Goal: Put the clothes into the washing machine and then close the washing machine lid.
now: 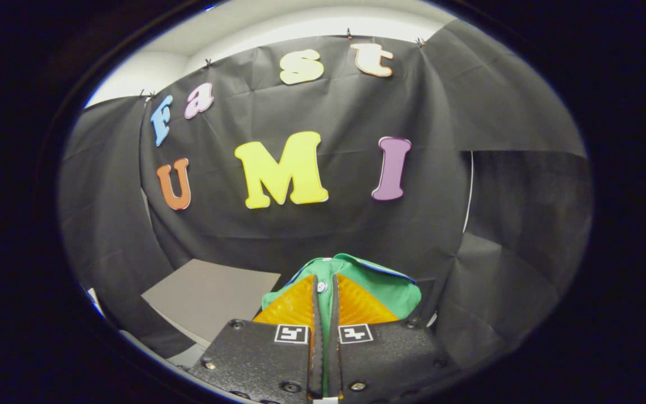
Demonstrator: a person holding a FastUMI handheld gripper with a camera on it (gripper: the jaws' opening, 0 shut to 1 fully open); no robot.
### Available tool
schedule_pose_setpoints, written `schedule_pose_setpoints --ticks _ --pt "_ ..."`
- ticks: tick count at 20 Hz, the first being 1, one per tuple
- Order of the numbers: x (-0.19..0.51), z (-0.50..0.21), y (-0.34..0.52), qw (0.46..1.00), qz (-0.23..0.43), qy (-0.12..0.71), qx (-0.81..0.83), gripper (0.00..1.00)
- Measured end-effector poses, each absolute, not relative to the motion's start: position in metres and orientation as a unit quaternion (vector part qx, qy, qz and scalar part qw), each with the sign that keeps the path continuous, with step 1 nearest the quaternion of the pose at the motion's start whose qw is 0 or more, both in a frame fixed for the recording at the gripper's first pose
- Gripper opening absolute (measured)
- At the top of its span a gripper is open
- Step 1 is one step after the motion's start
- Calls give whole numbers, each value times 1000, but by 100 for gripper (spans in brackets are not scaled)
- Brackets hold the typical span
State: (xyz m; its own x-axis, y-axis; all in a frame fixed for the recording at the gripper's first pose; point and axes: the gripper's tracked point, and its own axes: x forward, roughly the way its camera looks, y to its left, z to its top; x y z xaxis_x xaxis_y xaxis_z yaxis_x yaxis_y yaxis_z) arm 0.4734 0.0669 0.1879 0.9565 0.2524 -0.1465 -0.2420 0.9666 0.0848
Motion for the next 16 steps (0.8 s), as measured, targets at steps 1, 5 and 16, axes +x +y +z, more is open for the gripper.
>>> schedule_pose_setpoints --ticks 1,5,16 --pt "482 177 61 987 128 89 30 7" --pt "512 134 53 981 145 128 26 7" --pt "575 -10 48 955 167 246 2 7"
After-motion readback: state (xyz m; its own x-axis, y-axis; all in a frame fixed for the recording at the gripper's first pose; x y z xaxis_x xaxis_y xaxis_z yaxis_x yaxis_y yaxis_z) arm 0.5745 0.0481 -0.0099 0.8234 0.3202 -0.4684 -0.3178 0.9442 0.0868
